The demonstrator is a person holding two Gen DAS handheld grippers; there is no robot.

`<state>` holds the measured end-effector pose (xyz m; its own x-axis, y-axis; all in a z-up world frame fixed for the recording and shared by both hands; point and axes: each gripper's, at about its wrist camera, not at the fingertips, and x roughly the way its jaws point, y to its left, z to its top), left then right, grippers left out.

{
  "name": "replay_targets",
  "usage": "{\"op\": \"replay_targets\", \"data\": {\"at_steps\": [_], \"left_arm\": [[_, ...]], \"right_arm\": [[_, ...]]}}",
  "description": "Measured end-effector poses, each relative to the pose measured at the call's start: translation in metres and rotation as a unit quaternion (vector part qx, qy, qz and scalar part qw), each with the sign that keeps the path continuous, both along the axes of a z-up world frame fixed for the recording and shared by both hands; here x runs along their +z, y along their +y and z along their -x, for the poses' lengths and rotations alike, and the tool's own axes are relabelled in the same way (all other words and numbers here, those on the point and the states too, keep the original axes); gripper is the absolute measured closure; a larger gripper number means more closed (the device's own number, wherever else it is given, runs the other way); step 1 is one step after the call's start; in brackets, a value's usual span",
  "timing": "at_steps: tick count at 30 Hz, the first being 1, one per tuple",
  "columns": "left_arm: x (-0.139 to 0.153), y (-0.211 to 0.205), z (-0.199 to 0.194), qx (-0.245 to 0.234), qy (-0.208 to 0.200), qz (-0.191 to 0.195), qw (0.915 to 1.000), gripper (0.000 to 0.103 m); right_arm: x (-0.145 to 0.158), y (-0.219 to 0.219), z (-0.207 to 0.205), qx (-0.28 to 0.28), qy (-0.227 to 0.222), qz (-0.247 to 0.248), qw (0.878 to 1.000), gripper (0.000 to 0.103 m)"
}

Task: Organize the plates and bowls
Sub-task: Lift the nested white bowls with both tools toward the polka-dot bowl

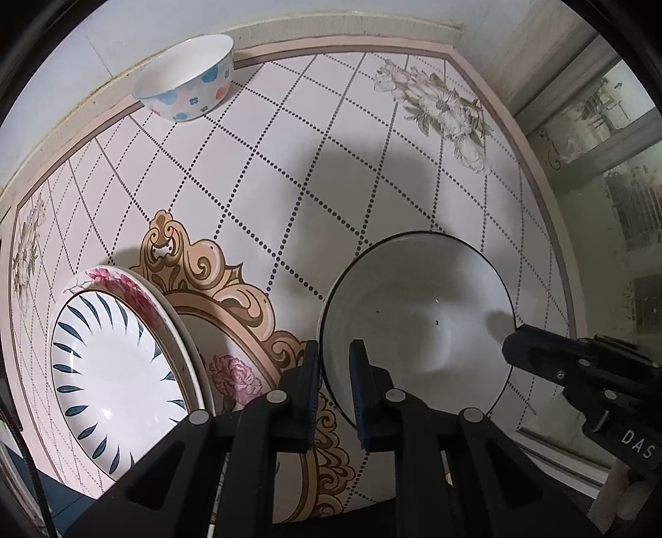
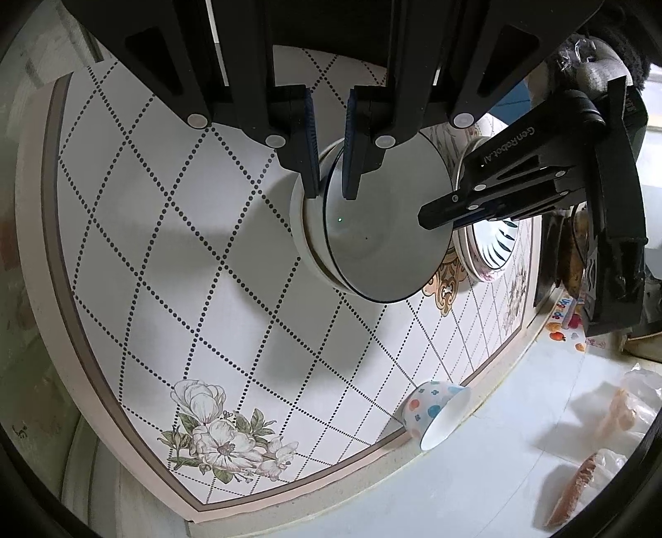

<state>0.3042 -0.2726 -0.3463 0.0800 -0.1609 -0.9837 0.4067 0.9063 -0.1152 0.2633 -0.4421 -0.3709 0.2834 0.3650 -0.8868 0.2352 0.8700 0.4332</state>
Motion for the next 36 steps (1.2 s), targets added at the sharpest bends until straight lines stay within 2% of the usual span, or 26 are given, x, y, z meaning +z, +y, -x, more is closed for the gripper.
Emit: {"op": "replay_targets", "data": {"at_steps": [5,7,11,12,14,15,16,20,22,26,27,30,31,33,36], "left_arm": [[0.0,-0.001,0.001,-0.009,-0.002,-0.002,1.0,0.091],[0.001,0.003,0.0,-0.007,0.014,0.001,0.9999,0.091],[0.03,0.027,-0.012,0.022,0.024,0.039,0.9987,0.09],[0.037,0.033,-0.018,0.031,0.023,0.049,0.9981,0.089],[0.053,0.048,-0.043,0.063,0.017,0.074,0.9951,0.079],[0.057,0.056,-0.057,0.079,0.015,0.087,0.993,0.07],[0.06,0.066,-0.078,0.1,0.007,0.096,0.9904,0.065],[0.054,0.098,-0.156,0.179,-0.017,0.1,0.9785,0.064],[0.037,0.114,-0.2,0.217,-0.005,0.113,0.9696,0.064],[-0.005,0.125,-0.254,0.248,0.044,0.119,0.9605,0.064],[-0.012,0.126,-0.261,0.249,0.052,0.12,0.9597,0.064],[-0.026,0.123,-0.277,0.241,0.053,0.116,0.9622,0.066],[-0.029,0.12,-0.279,0.236,0.048,0.111,0.9642,0.074],[-0.031,0.115,-0.28,0.223,0.031,0.09,0.97,0.091],[-0.029,0.109,-0.276,0.209,0.017,0.077,0.9748,0.093]], "right_arm": [[-0.004,-0.002,-0.002,-0.002,0.011,-0.008,1.0,0.09],[-0.005,-0.005,-0.005,-0.001,0.028,-0.024,0.999,0.09],[0.011,-0.017,-0.017,-0.01,0.038,-0.042,0.998,0.09],[0.018,-0.02,-0.023,-0.012,0.034,-0.045,0.998,0.085],[0.035,-0.025,-0.043,-0.019,0.013,-0.058,0.998,0.063],[0.041,-0.025,-0.059,-0.02,0.001,-0.065,0.998,0.044],[0.045,-0.023,-0.072,-0.021,-0.007,-0.069,0.997,0.037],[0.046,-0.002,-0.156,-0.005,-0.042,-0.071,0.997,0.038],[0.036,0.014,-0.205,0.005,-0.048,-0.07,0.996,0.038],[0.005,0.044,-0.283,0.016,-0.029,-0.065,0.997,0.039],[-0.002,0.049,-0.295,0.018,-0.022,-0.063,0.998,0.04],[-0.022,0.062,-0.323,0.02,-0.001,-0.052,0.998,0.056],[-0.027,0.066,-0.329,0.02,0.003,-0.043,0.999,0.069],[-0.033,0.068,-0.333,0.018,0.005,-0.025,1.0,0.087],[-0.032,0.07,-0.332,0.019,-0.005,-0.01,1.0,0.09]]}}
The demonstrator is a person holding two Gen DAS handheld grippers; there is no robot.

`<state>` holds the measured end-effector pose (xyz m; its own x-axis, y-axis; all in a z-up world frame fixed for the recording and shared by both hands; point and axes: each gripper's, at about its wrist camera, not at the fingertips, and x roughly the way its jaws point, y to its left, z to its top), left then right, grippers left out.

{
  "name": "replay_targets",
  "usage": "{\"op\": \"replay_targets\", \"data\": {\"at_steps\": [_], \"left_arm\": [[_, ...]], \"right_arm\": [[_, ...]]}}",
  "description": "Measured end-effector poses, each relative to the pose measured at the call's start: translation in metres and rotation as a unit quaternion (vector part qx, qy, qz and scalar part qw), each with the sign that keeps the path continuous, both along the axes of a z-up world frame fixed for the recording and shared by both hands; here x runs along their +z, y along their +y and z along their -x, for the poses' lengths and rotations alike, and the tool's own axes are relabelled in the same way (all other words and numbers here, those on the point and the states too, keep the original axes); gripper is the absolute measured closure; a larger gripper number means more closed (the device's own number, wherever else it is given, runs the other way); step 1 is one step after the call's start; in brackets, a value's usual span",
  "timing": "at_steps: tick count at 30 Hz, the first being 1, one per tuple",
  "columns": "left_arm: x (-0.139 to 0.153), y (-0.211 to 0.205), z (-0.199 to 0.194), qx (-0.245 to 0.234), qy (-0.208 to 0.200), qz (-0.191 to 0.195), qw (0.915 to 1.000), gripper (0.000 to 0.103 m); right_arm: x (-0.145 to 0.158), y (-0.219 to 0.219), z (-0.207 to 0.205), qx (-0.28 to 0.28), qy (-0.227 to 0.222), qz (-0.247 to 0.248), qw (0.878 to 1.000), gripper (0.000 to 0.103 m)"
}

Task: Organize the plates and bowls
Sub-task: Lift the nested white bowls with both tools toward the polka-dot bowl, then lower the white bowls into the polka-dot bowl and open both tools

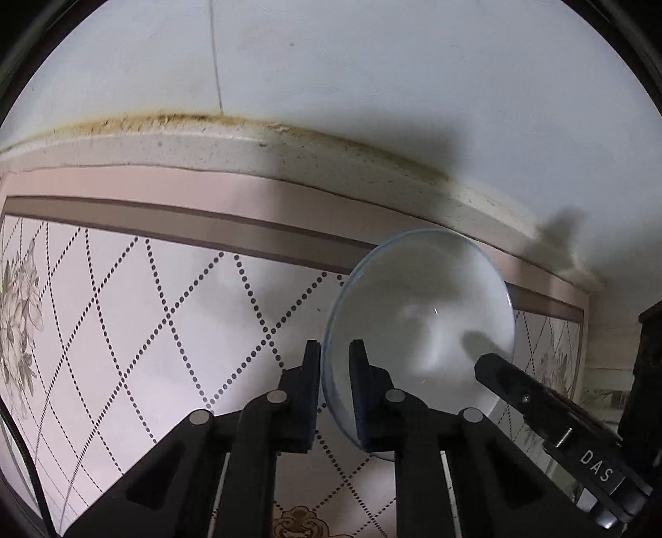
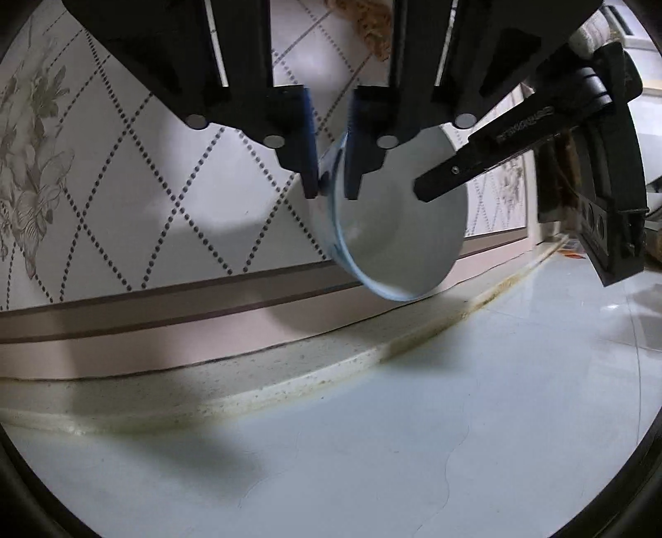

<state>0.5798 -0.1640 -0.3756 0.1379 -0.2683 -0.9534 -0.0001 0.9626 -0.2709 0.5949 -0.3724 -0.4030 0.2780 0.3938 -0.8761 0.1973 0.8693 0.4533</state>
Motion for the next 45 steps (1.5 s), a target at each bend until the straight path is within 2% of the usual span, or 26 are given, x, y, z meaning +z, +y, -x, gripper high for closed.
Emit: {"op": "replay_targets", "data": {"at_steps": [8,15,26,31,36,40,45], "left_arm": [[0.011,-0.014,0.021,-0.018,-0.02,-0.007,0.9996,0.093],[0.047,-0.021,0.061,-0.047,-0.046,-0.009,0.9978,0.093],[0.11,-0.043,0.151,-0.103,-0.079,0.015,0.9914,0.093],[0.119,-0.067,0.186,-0.129,-0.078,0.027,0.9882,0.093],[0.117,-0.08,0.221,-0.164,-0.064,0.03,0.984,0.093],[0.106,-0.087,0.241,-0.185,-0.051,0.023,0.9812,0.093],[0.082,-0.091,0.255,-0.202,-0.024,0.01,0.9791,0.093]], "right_arm": [[0.014,0.0,0.015,0.009,-0.017,0.033,0.999,0.091],[0.047,-0.006,0.05,0.01,-0.041,0.036,0.998,0.091],[0.112,-0.032,0.168,-0.002,-0.076,0.034,0.997,0.091],[0.13,-0.043,0.225,-0.017,-0.084,0.038,0.996,0.09],[0.134,-0.054,0.272,-0.038,-0.082,0.035,0.995,0.09],[0.128,-0.06,0.303,-0.05,-0.07,0.03,0.996,0.09],[0.106,-0.065,0.326,-0.056,-0.044,0.018,0.997,0.09]]}}
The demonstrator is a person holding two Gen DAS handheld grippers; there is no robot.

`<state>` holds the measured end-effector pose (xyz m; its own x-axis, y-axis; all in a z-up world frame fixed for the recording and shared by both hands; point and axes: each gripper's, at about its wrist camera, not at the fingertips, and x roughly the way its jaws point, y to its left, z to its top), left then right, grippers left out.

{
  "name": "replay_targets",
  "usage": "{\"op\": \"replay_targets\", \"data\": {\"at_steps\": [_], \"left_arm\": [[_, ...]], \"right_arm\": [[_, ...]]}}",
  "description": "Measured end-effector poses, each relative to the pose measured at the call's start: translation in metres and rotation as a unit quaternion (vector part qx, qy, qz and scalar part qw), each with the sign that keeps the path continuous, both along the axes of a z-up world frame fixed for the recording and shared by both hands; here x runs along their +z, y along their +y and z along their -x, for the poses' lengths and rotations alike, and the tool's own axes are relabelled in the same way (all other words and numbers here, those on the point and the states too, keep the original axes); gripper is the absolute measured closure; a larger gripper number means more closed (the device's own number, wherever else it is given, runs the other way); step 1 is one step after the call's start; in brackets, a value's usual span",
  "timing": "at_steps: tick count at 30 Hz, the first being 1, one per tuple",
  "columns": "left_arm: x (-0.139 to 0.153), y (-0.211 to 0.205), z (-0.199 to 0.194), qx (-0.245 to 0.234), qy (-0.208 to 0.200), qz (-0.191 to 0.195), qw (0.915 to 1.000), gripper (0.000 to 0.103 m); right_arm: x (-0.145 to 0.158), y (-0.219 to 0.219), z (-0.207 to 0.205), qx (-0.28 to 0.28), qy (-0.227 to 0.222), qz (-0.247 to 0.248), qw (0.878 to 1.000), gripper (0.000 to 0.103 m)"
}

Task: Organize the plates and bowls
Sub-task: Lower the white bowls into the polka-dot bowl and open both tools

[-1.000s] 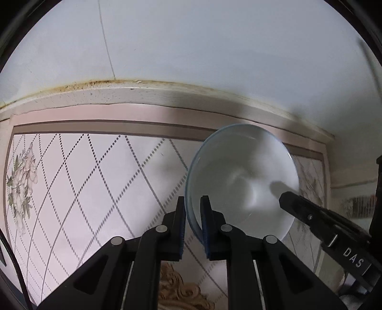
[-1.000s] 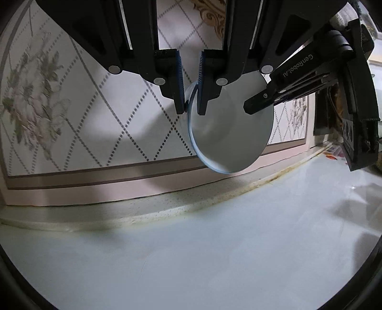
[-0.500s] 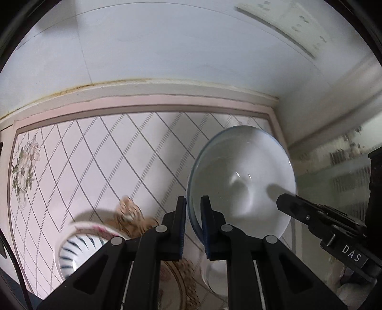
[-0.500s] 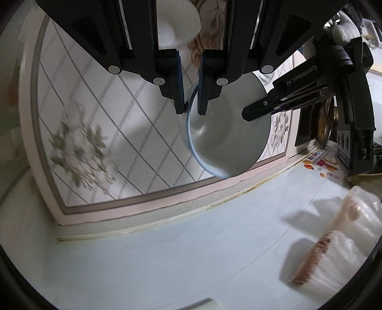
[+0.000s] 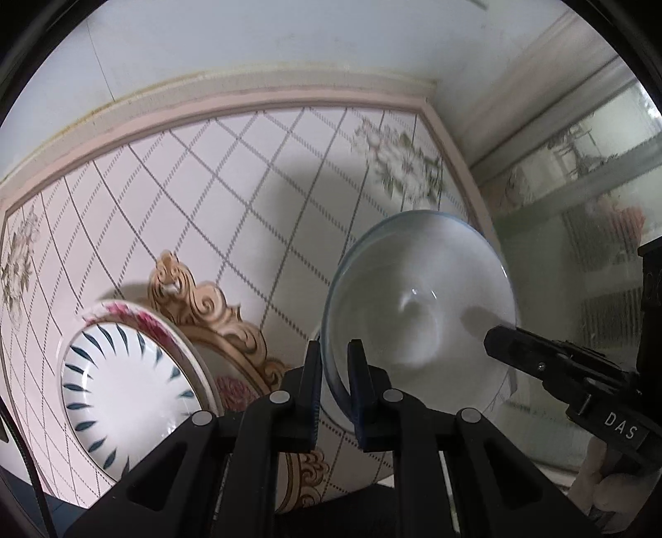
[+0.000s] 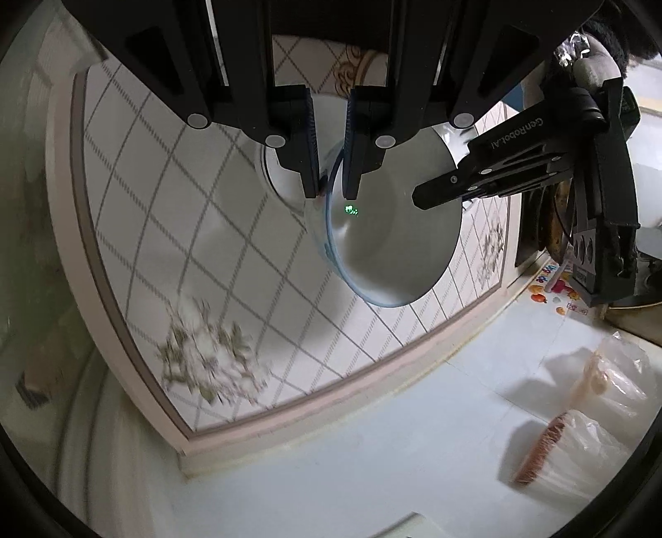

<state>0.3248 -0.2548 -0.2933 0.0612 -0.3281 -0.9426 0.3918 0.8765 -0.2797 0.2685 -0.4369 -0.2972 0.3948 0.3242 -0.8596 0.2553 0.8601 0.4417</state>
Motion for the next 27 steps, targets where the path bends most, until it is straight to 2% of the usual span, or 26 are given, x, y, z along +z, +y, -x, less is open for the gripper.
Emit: {"op": "replay_targets", "data": {"at_steps": [11,27], "left_arm": [[-0.027,-0.006,0.017,-0.024,0.015,-0.036,0.999,0.093],[-0.042,-0.014,0.019,-0.035,0.004,-0.073,0.9967,0.093]], "right_arm": [[-0.037,-0.001,0.014,-0.004,0.034,-0.018,0.999,0.09],[-0.059,-0.001,0.012,-0.001,0.054,-0.029,0.998,0.09]]}}
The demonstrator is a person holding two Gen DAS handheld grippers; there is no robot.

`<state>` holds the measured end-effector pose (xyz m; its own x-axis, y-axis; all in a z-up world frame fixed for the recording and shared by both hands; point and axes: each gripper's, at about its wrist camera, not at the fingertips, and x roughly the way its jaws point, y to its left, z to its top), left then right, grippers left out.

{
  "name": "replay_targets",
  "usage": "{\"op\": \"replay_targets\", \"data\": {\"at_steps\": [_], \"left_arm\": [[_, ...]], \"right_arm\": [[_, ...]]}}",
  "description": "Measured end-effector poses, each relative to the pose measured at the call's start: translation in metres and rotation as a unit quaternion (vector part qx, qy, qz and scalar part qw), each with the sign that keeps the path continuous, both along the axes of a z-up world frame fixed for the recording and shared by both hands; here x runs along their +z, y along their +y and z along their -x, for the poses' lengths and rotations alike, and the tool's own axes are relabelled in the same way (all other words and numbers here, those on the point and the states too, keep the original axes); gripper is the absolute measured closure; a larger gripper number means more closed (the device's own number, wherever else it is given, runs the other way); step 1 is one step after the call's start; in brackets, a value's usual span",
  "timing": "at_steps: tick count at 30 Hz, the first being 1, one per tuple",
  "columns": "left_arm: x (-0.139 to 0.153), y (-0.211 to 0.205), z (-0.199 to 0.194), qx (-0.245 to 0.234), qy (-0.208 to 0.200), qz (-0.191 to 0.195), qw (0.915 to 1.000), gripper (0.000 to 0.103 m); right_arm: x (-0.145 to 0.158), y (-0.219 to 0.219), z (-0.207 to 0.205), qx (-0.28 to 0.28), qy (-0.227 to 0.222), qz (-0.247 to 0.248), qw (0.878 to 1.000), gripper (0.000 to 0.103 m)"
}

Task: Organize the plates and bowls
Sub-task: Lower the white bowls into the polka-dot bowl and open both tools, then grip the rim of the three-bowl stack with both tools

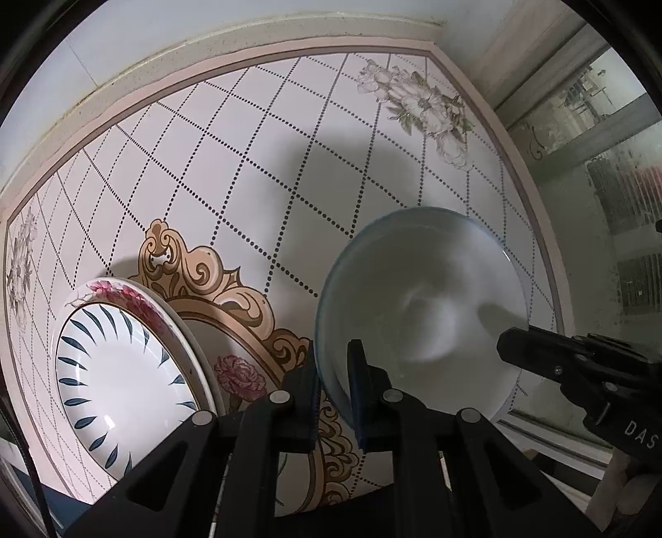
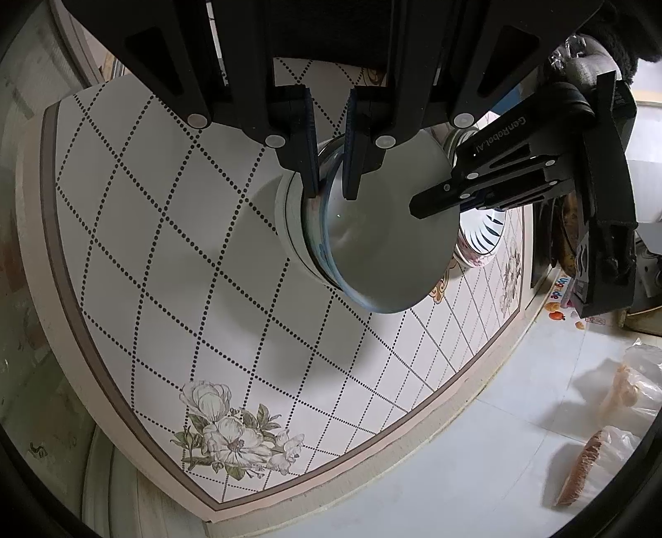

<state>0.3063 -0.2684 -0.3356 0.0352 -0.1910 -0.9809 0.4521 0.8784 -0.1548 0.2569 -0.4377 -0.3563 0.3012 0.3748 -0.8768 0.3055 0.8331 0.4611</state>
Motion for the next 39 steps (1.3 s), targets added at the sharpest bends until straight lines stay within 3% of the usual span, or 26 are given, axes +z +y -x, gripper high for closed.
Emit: {"op": "replay_targets", "data": {"at_steps": [12,14,16,18,20,22,23,24,25,28,33,39], "left_arm": [[0.011,0.003,0.0,-0.002,0.006,-0.005,1.0,0.092],[0.023,0.005,0.001,-0.003,-0.003,-0.005,1.0,0.092],[0.037,0.008,0.003,-0.003,-0.012,0.001,0.9999,0.092],[0.053,0.012,0.006,-0.005,-0.023,0.01,0.9997,0.089],[0.067,0.016,0.008,-0.007,-0.037,0.015,0.9992,0.082],[0.08,0.019,0.01,-0.011,-0.05,0.019,0.9985,0.074],[0.085,0.021,0.01,-0.011,-0.053,0.023,0.9982,0.071],[0.09,0.022,0.01,-0.012,-0.055,0.027,0.998,0.06],[0.094,0.023,0.009,-0.013,-0.059,0.028,0.9978,0.044],[0.099,0.027,0.007,-0.012,-0.068,0.033,0.9971,0.016],[0.095,0.029,0.001,-0.002,-0.055,0.049,0.9973,0.005],[0.08,0.023,-0.003,0.002,-0.034,0.054,0.998,0.005]], "right_arm": [[0.0,0.001,-0.001,-0.006,0.025,0.004,1.0,0.088],[0.009,0.005,0.0,-0.003,0.026,0.023,0.999,0.08],[0.019,0.008,0.003,0.001,0.021,0.041,0.999,0.054],[0.031,0.011,0.006,0.002,0.012,0.06,0.998,0.047],[0.042,0.014,0.008,0.006,0.007,0.078,0.997,0.041],[0.052,0.015,0.011,0.003,0.0,0.087,0.996,0.023],[0.056,0.015,0.012,0.003,-0.004,0.09,0.996,0.021],[0.06,0.015,0.014,0.003,-0.006,0.096,0.995,0.019],[0.064,0.015,0.015,0.003,-0.007,0.102,0.995,0.017],[0.069,0.015,0.018,0.001,-0.006,0.114,0.993,0.013],[0.069,0.011,0.02,0.001,0.0,0.112,0.994,0.009],[0.064,0.007,0.02,-0.002,0.0,0.108,0.994,0.007]]}}
